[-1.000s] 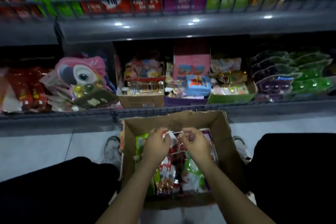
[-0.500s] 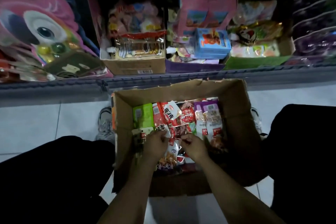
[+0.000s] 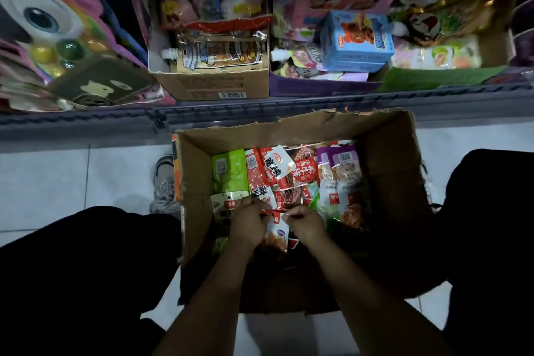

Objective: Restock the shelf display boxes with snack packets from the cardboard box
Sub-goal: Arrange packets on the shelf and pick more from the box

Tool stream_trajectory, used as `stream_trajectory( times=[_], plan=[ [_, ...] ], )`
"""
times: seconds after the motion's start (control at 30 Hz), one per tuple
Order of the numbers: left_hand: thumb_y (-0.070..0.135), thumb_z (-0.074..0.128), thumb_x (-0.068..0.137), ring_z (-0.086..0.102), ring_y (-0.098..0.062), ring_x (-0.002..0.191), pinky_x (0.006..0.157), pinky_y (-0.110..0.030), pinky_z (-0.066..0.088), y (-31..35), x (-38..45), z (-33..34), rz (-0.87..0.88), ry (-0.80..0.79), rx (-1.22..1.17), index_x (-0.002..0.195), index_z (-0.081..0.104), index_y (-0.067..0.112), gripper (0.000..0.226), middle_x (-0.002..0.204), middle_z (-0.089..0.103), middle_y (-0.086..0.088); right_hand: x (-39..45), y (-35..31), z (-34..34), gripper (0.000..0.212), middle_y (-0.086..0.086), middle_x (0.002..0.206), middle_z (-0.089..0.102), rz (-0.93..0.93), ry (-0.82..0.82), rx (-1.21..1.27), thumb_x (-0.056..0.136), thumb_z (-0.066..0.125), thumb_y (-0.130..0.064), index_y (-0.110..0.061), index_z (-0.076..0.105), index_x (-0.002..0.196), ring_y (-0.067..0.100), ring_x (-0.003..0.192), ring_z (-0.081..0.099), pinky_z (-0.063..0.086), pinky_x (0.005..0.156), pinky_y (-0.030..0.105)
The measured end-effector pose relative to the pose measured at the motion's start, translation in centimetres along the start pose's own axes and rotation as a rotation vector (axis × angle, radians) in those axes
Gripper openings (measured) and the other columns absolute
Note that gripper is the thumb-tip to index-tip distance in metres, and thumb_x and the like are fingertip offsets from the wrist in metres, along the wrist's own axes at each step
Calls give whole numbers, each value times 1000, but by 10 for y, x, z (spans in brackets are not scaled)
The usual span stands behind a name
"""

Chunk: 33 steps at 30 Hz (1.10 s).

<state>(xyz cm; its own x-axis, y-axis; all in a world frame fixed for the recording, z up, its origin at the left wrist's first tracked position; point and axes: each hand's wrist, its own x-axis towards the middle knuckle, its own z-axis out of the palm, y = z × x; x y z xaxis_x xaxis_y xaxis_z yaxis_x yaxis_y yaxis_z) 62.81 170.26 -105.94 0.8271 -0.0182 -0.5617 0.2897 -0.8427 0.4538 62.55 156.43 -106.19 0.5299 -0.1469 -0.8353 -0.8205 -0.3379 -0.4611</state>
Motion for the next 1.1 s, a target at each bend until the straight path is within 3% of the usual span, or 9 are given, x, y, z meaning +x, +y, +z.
stream_trajectory(
  times=[0.1, 0.27, 0.37, 0.47, 0.6, 0.67, 0.83, 0.97, 1.1],
  plan=[
    [22, 65, 85, 40, -22, 116, 95, -25, 31, 7, 1, -4, -3, 28, -18, 104, 69, 22, 19, 116, 55, -3, -2, -6, -7, 13, -4, 75, 59, -3, -7, 95, 87, 64, -11, -15, 61, 75, 14, 79, 54, 42, 73, 22],
    [16, 69, 83, 53, -21, 101, 88, -29, 44, 28, 4, -19, -10, 45, -239, 86, 68, 19, 4, 106, 62, -2, -14, -27, -26, 15, 3, 99, 59, -54, 2, 155, 92, 55, -11, -1, 61, 102, 15, 91, 51, 39, 63, 18],
    [11, 66, 85, 59, -11, 74, 59, -16, 46, 45, 0, -37, -67, 7, -444, 85, 61, 17, 8, 93, 63, -3, -24, -43, -41, 8, 0, 97, 58, -133, 11, 196, 93, 53, -7, -1, 59, 92, 15, 89, 52, 38, 58, 16],
    [12, 69, 83, 56, -13, 82, 66, -22, 43, 61, -3, -55, -110, 44, -572, 85, 60, 15, 9, 87, 60, 1, -40, -61, -60, 8, 2, 86, 57, -224, 22, 225, 93, 52, -6, -2, 60, 92, 11, 72, 50, 40, 48, 13],
    [15, 71, 82, 56, -20, 59, 61, -28, 46, 90, -17, -90, -178, 5, -818, 78, 56, 7, 18, 63, 60, -7, -67, -85, -86, 16, -3, 75, 59, -341, 35, 299, 93, 56, -15, -14, 58, 77, 11, 71, 54, 45, 54, 19],
    [20, 69, 85, 57, -21, 61, 58, -28, 53, 109, -30, -113, -239, -58, -966, 78, 55, 7, 20, 70, 61, -10, -84, -100, -99, 15, -1, 71, 61, -407, 11, 336, 93, 56, -14, -13, 58, 78, 14, 68, 57, 47, 57, 23],
    [32, 72, 78, 70, -24, 80, 83, -40, 57, 153, -57, -178, -193, -108, -1065, 99, 62, 9, 33, 104, 69, -15, -138, -152, -139, 14, 5, 83, 66, -593, -43, 368, 92, 57, -13, -16, 61, 79, 22, 78, 63, 52, 71, 36],
    [31, 70, 81, 69, -22, 75, 58, -27, 59, 194, -89, -234, -46, 61, -1068, 91, 63, 7, 27, 92, 70, -14, -190, -196, -168, 8, 2, 93, 69, -767, -114, 338, 91, 59, -25, -19, 64, 89, 21, 88, 66, 51, 81, 35],
    [34, 68, 82, 70, -20, 71, 54, -25, 58, 228, -119, -287, 78, 149, -1087, 95, 64, 8, 30, 89, 70, -11, -233, -230, -196, 23, -7, 72, 70, -848, -138, 177, 91, 58, -34, -13, 67, 92, 6, 67, 63, 50, 66, 21]
  ],
)
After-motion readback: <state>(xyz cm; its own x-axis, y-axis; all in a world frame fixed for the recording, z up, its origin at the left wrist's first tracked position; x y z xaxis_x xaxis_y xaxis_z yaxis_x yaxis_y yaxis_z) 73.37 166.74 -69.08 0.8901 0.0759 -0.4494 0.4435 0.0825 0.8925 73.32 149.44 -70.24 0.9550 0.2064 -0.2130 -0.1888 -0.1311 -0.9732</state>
